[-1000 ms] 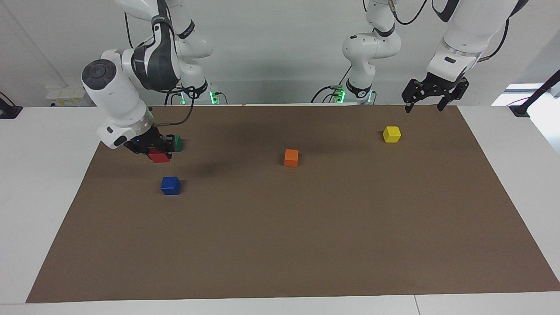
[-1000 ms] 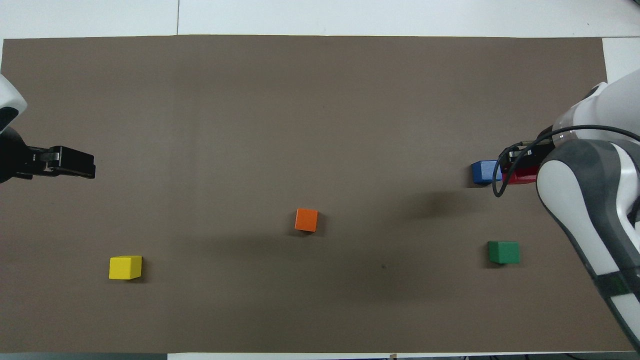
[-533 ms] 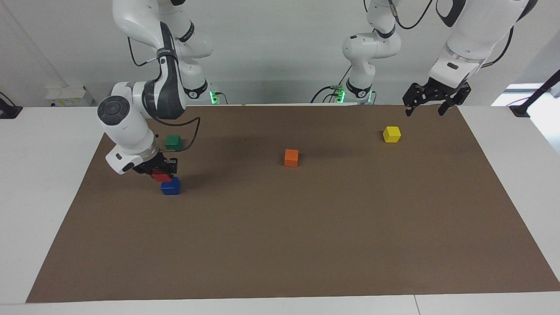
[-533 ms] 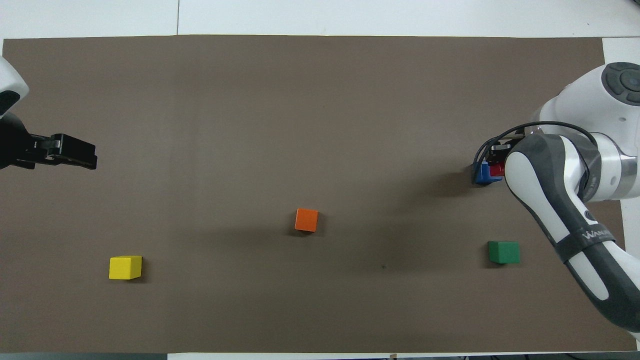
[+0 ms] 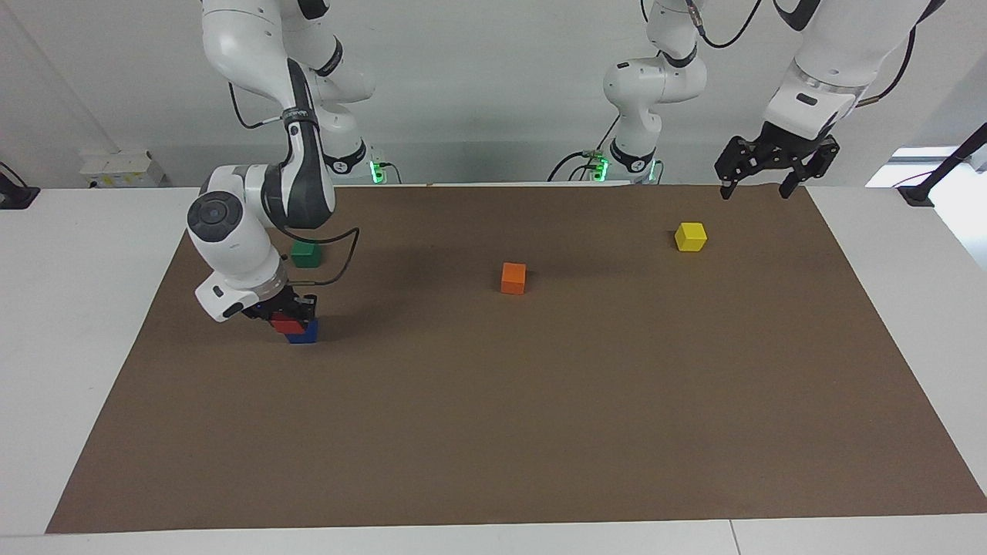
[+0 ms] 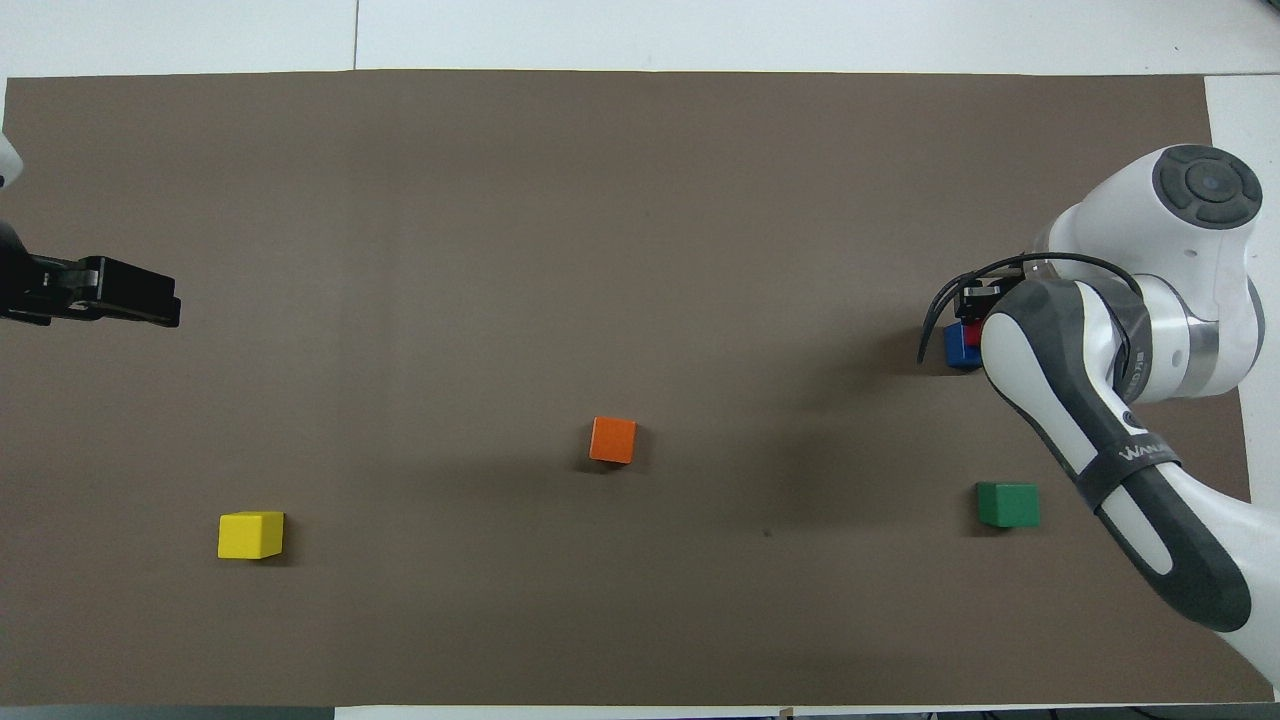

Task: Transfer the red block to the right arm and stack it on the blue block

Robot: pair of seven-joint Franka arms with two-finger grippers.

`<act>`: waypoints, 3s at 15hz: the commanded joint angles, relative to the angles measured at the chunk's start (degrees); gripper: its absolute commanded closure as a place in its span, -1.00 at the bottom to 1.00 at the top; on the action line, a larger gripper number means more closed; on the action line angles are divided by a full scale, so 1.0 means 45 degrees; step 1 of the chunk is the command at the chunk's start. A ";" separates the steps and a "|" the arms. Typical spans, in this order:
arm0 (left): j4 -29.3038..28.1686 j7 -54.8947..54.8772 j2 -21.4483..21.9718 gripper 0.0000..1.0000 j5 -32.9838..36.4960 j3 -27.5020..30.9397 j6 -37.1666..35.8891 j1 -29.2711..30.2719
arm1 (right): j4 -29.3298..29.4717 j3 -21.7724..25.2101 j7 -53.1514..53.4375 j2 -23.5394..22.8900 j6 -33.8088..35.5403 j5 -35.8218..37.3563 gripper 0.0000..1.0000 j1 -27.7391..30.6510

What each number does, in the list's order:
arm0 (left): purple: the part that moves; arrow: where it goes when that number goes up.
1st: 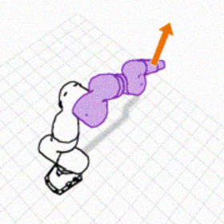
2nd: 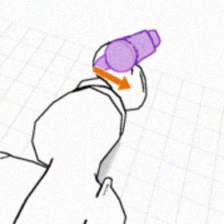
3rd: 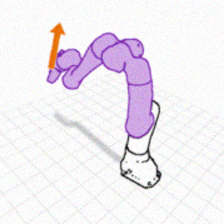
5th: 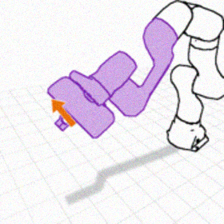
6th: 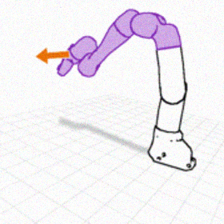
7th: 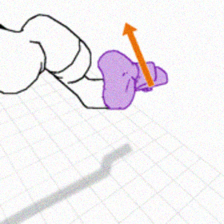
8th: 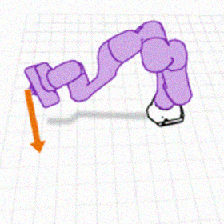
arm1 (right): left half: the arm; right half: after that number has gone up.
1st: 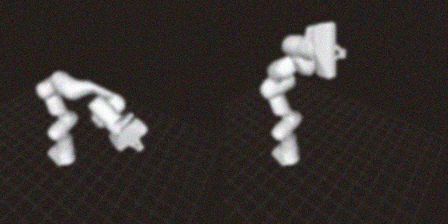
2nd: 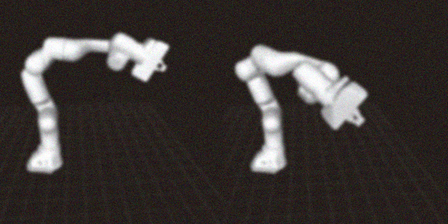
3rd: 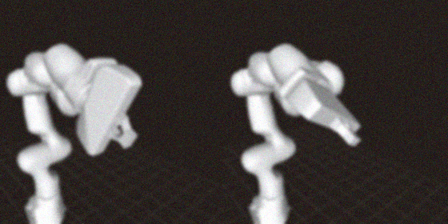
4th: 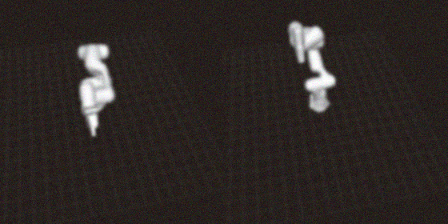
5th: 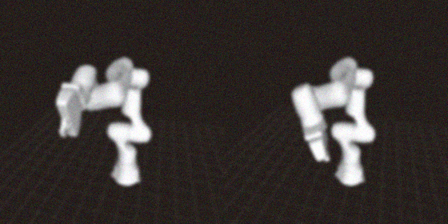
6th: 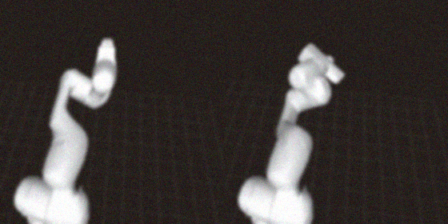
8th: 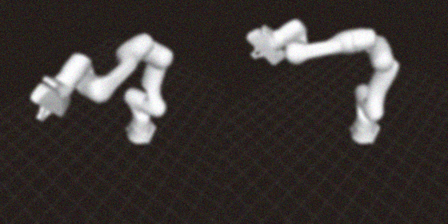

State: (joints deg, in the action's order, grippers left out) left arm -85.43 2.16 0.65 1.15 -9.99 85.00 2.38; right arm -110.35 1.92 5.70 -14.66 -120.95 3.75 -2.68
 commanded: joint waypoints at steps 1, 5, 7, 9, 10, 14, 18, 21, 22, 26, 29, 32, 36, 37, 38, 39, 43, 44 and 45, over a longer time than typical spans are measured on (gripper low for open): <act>-0.0680 -0.0188 0.0479 -1.00 -0.0060 0.0130 -0.0041 0.0018 | -0.0731 -0.0095 0.0394 0.0348 -0.0756 0.0320 1.00 0.0067; -0.1365 -0.0187 0.0773 -1.00 -0.0060 0.0169 0.0311 0.0038 | -0.0927 -0.0114 0.0316 0.0445 -0.0778 0.0320 1.00 0.0126; -0.1521 -0.0207 0.0793 -1.00 -0.0079 0.0247 0.0544 0.0038 | -0.0927 -0.0114 0.0296 0.0445 -0.0758 0.0087 1.00 0.0262; -0.1542 -0.0226 0.0735 -1.00 -0.0099 0.0286 0.0604 0.0077 | -0.0927 -0.0114 0.0277 0.0445 -0.0758 -0.0070 -0.21 0.0263; -0.1697 -0.0207 0.0754 -1.00 -0.0099 0.0286 0.0681 0.0077 | -0.0927 -0.0114 0.0277 0.0445 -0.0758 -0.0090 -0.99 0.0302; -0.2089 -0.0207 0.0930 -1.00 -0.0099 0.0286 0.0838 0.0077 | -0.0907 -0.0114 0.0277 0.0445 -0.0738 -0.0090 -1.00 0.0380; -0.2069 -0.0168 0.0949 -1.00 -0.0099 0.0286 0.0663 0.0057 | -0.0616 -0.0134 0.0257 0.0795 -0.0505 -0.0090 -1.00 0.0341; -0.2030 -0.0090 0.0949 -1.00 -0.0099 0.0286 0.0663 0.0096 | 0.0164 -0.0114 -0.0947 0.1517 0.0702 -0.0090 -1.00 0.0361; -0.2049 -0.0070 0.0949 -1.00 -0.0099 0.0286 0.0663 0.0097 | 0.0631 -0.0114 -0.1708 0.1752 0.1132 -0.0090 -1.00 0.0361; -0.2069 -0.0108 0.0949 -1.00 -0.0099 0.0286 0.0740 0.0097 | 0.2000 -0.0056 -0.2634 0.2592 0.2890 -0.0458 -1.00 0.0399; -0.2089 -0.0051 0.0949 -1.00 -0.0099 0.0286 0.0838 0.0097 | 0.2938 0.0042 -0.2614 0.3119 0.5035 -0.1067 -1.00 0.0380; -0.2089 -0.0050 0.0949 -1.00 -0.0099 0.0286 0.0858 0.0175 | 0.3117 0.0081 -0.2575 0.3938 0.7127 -0.1028 -1.00 0.0594; -0.2069 -0.0149 0.0949 -1.00 -0.0099 0.0286 0.0819 0.0155 | 0.2980 0.0101 -0.2595 0.4566 0.8090 -0.0950 -1.00 0.0964; -0.2069 -0.0071 0.0949 -1.00 -0.0099 0.0286 0.0780 0.0155 | 0.2960 0.0101 -0.2595 0.4625 0.8051 -0.0911 -1.00 0.0985; -0.2069 -0.0089 0.0949 -1.00 -0.0080 0.0286 0.0741 0.0136 | 0.2979 0.0081 -0.2614 0.4625 0.7973 -0.0717 -1.00 0.1005; -0.2069 -0.0090 0.0949 -1.00 -0.0099 0.0286 0.0683 0.0136 | 0.2960 0.0023 -0.2653 0.4644 0.7973 -0.0445 -1.00 0.1044; -0.2069 -0.0070 0.0949 -1.00 -0.0099 0.0286 0.0663 0.0136 | 0.3194 -0.0700 -0.2653 0.4450 0.6977 -0.0480 -1.00 0.1884; -0.2069 -0.0070 0.0949 -1.00 -0.0099 0.0286 0.0663 0.0136 | 0.3194 -0.0681 -0.2653 0.4411 0.7073 -0.0481 -1.00 0.1845; -0.2050 -0.0070 0.0949 -1.00 -0.0099 0.0286 0.0682 0.0136 | 0.3214 -0.0661 -0.2653 0.4275 0.7074 -0.0481 -1.00 0.1845</act>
State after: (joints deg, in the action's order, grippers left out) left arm -92.77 2.19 3.26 1.15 -8.82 87.40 2.69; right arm -96.15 0.08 -4.77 5.42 -88.56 1.38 4.24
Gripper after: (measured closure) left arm 0.000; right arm 0.000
